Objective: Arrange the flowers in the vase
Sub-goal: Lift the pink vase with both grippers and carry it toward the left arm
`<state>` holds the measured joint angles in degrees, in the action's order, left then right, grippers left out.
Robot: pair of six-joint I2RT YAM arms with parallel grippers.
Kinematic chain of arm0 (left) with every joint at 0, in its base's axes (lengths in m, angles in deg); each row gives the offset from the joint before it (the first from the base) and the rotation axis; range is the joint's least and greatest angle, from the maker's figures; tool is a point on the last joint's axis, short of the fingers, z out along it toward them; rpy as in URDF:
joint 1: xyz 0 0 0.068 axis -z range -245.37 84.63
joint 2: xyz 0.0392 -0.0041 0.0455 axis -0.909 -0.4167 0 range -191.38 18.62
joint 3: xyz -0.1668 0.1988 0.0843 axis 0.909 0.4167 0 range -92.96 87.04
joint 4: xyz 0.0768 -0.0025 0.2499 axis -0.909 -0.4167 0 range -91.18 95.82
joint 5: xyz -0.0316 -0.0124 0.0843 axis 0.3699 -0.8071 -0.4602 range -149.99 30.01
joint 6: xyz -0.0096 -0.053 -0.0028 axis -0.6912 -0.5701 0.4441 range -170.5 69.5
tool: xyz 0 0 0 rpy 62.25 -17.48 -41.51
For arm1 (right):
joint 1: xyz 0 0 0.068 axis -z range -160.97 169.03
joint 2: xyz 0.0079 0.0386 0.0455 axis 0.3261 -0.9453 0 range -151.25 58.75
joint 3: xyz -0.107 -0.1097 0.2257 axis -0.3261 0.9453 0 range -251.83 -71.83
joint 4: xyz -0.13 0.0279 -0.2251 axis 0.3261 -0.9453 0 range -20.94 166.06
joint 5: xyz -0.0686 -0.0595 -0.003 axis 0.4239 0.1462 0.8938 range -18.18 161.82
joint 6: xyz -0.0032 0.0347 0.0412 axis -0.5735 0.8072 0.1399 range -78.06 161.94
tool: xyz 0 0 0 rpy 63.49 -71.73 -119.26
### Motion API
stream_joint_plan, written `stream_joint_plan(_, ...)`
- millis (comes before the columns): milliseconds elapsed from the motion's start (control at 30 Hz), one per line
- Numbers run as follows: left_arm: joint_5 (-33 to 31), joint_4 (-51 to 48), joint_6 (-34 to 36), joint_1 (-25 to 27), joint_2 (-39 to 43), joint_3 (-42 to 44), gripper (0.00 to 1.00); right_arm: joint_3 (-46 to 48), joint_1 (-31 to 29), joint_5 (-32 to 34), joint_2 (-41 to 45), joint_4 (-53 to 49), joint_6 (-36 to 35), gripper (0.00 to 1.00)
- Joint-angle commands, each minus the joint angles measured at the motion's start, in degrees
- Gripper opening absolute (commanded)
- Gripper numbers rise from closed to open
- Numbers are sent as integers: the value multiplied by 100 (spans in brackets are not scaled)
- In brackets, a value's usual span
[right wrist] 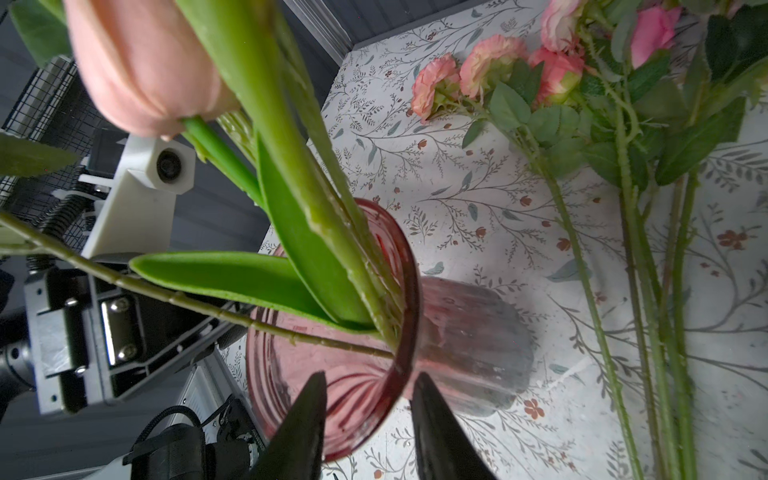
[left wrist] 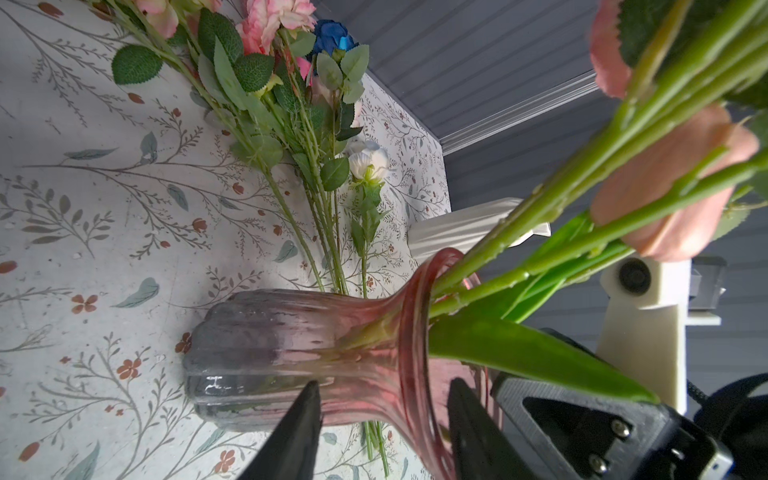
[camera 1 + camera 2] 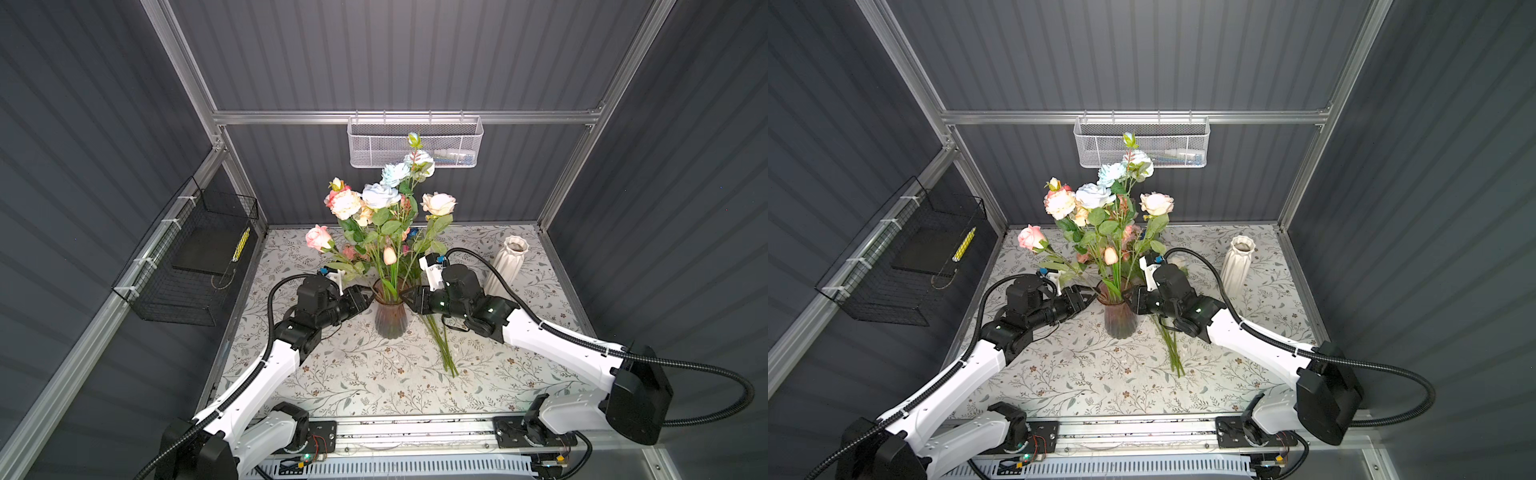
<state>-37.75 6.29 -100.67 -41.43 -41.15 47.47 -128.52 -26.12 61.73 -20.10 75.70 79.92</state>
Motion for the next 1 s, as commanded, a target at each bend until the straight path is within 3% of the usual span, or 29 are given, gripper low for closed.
stream_joint_plan(0, 242, 258, -111, -4, -17, -95, 46, -199, -12, -115, -135, 80, 56, 36)
stream_joint_plan(333, 241, 458, -403, -13, 191, 99, 30, -598, -147, -90, -596, 212, 97, 28)
stream_joint_plan(467, -52, -3, -203, -193, 419, 40, 24, -862, -214, -59, -842, 248, 71, 27)
stream_joint_plan(967, -653, -785, 289, -949, 651, -348, 19, -2076, -281, -160, -2111, 511, 13, 26)
